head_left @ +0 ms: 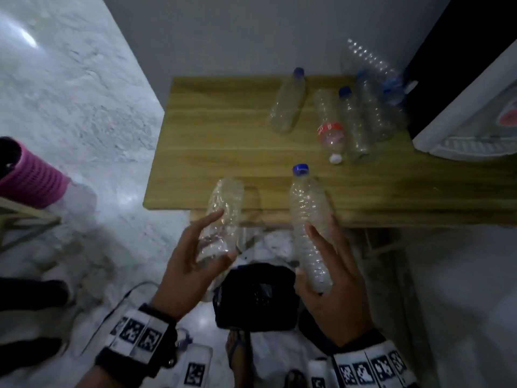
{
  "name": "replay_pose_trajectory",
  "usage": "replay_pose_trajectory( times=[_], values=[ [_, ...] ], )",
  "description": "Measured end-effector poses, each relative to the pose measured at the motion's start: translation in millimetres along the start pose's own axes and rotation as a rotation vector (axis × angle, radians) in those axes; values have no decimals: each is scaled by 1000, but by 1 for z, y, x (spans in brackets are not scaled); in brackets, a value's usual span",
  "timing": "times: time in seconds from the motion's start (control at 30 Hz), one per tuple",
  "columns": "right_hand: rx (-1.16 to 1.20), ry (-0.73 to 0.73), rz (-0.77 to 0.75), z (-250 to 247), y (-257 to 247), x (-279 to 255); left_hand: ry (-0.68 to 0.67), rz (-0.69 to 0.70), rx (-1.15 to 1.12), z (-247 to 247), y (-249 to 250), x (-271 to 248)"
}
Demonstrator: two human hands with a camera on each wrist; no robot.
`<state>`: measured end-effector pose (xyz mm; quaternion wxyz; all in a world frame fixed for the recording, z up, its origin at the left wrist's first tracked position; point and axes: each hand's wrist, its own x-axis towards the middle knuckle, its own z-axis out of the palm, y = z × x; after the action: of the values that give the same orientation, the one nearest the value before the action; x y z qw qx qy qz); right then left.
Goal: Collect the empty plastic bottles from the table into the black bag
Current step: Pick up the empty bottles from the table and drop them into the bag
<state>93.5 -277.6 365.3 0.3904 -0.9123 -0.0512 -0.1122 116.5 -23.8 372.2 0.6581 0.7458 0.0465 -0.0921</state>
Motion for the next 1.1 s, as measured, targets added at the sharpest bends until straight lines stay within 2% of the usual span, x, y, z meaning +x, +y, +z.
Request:
replay_pose_trajectory(
  times=[0.17, 0.23, 0.27, 0.37, 0.47, 0.53, 0.67, 0.8, 0.93, 1.1],
  values=[
    [101, -194, 68, 7, 19, -95, 57, -162, 70, 29, -86, -94],
    [114, -292, 171, 25, 43, -130, 51, -248, 98, 43, -121, -115],
    [127, -348, 253, 38, 56, -147, 49, -333, 89, 51, -138, -122],
    [151, -495, 474, 82, 92, -185, 83, -640, 10, 68, -189, -129],
    [134, -574, 607, 133, 123, -205, 68, -759, 8, 77, -247, -122],
    [119, -607, 643, 166, 145, -211, 69, -810, 0, 81, -279, -109],
    [118, -594, 735, 214, 174, -205, 31, -803, 101, 84, -329, -84],
    [109, -516, 785, 230, 186, -205, 39, -775, 157, 84, -350, -83],
    [127, -513, 802, 213, 178, -214, 91, -753, 160, 74, -359, -102],
    [183, -436, 743, 164, 147, -212, 81, -656, 130, 61, -304, -114]
  ],
)
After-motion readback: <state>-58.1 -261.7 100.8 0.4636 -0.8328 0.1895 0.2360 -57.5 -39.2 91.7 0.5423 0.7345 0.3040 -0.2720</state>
